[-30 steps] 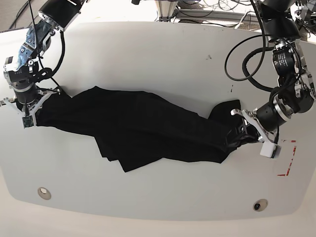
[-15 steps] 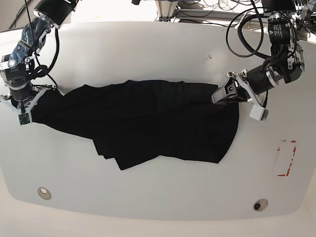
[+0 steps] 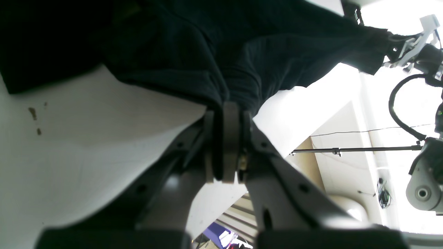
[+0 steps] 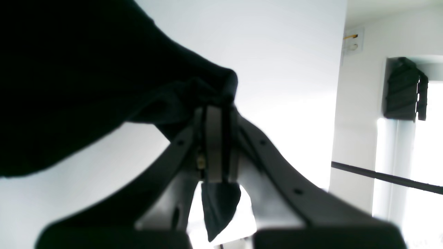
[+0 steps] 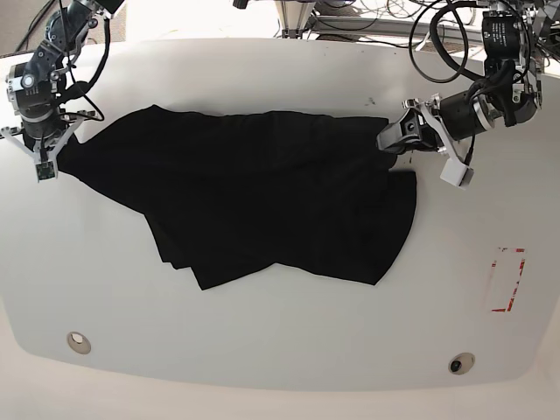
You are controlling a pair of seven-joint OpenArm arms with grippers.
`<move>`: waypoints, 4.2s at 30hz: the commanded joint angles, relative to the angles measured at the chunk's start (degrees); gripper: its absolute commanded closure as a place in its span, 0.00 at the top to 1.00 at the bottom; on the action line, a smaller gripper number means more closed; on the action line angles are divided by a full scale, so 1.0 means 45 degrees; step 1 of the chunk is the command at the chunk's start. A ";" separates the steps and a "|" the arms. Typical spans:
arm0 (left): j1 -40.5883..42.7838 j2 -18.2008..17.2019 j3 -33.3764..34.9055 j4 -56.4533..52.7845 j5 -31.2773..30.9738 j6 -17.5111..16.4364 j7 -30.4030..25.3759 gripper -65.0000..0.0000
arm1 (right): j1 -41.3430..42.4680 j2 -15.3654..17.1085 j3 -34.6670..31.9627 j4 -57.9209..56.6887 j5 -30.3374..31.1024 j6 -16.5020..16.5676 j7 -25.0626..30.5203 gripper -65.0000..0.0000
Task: Layout the t-shirt on the table in an organized manner, then fold the t-shirt properly
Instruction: 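Lay the stretched t-shirt back onto the table with both grippers, then release the t-shirt with the right gripper and move it along the hem, then grasp the t-shirt edge with the right gripper and drag it outward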
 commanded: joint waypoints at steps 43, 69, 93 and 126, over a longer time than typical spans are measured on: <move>-0.3636 0.1794 0.0477 -0.3626 0.4583 -0.0047 -0.0383 0.04 | 0.0928 -0.1375 -0.1582 -0.1277 0.0233 -0.0109 0.3137 1.00; -0.3519 0.1716 0.0418 -0.2610 0.4290 -0.0047 -0.0383 0.92 | -0.2452 -0.3973 -0.3340 0.0032 0.0741 -0.0109 0.3137 1.00; -0.4124 0.0075 -0.0969 -0.2200 0.2590 -0.0047 -0.0442 0.92 | -0.3858 -0.3856 -0.6896 -0.0222 0.0682 -0.0109 0.3176 0.88; -0.4124 -0.0179 -0.1047 -0.2200 0.2883 -0.0047 -0.0442 0.92 | -0.3292 -0.3563 -0.7189 -0.2273 0.0682 -0.0109 0.4348 0.57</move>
